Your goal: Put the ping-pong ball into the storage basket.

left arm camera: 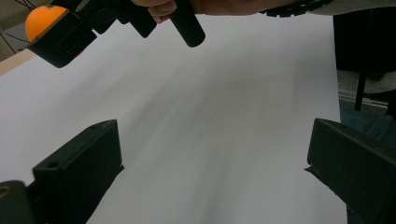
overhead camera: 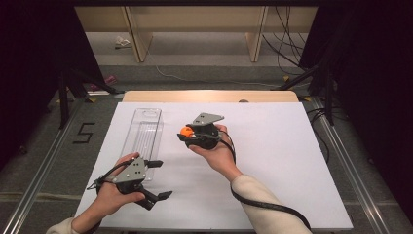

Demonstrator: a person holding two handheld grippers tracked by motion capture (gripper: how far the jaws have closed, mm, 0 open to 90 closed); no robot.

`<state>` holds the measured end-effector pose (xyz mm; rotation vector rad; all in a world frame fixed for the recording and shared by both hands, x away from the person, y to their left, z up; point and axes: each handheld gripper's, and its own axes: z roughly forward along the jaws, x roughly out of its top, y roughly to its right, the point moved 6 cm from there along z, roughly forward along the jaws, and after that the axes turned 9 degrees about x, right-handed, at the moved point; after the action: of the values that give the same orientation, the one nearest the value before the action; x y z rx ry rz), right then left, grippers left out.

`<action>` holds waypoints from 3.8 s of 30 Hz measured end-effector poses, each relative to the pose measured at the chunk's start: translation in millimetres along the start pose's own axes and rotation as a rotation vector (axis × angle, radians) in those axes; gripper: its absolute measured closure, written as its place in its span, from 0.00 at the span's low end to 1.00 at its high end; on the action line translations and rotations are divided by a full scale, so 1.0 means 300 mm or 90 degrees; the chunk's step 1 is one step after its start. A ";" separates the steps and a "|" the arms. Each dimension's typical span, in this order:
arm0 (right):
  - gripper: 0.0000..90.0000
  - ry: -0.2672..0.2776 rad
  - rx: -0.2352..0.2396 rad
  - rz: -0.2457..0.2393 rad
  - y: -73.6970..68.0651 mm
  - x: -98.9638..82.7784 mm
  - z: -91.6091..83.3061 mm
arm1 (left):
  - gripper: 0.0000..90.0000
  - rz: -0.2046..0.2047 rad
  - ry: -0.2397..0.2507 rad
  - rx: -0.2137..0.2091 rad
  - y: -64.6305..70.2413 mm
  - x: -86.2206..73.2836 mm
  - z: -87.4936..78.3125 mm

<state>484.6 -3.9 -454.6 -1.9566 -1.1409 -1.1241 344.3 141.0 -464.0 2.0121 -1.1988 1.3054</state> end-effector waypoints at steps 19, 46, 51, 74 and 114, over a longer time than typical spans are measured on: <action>0.57 0.002 0.006 -0.002 -0.011 0.013 0.018 | 0.03 0.001 0.000 -0.002 0.003 0.000 0.001; 0.57 0.002 0.020 -0.007 -0.028 0.042 0.054 | 0.03 0.002 -0.002 -0.003 0.005 -0.001 0.001; 0.57 0.003 0.021 -0.005 -0.031 0.045 0.062 | 0.03 0.003 -0.002 -0.004 0.006 -0.001 0.001; 0.57 0.001 0.028 -0.009 -0.039 0.066 0.085 | 0.03 0.005 -0.003 -0.003 0.006 0.000 0.000; 0.57 -0.002 0.041 -0.017 -0.054 0.097 0.121 | 0.03 0.007 -0.004 -0.004 0.006 -0.001 0.000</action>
<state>491.3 43.9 -444.3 -1.9002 -1.1933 -1.0849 342.7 140.0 -464.4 2.0099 -1.2171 1.2987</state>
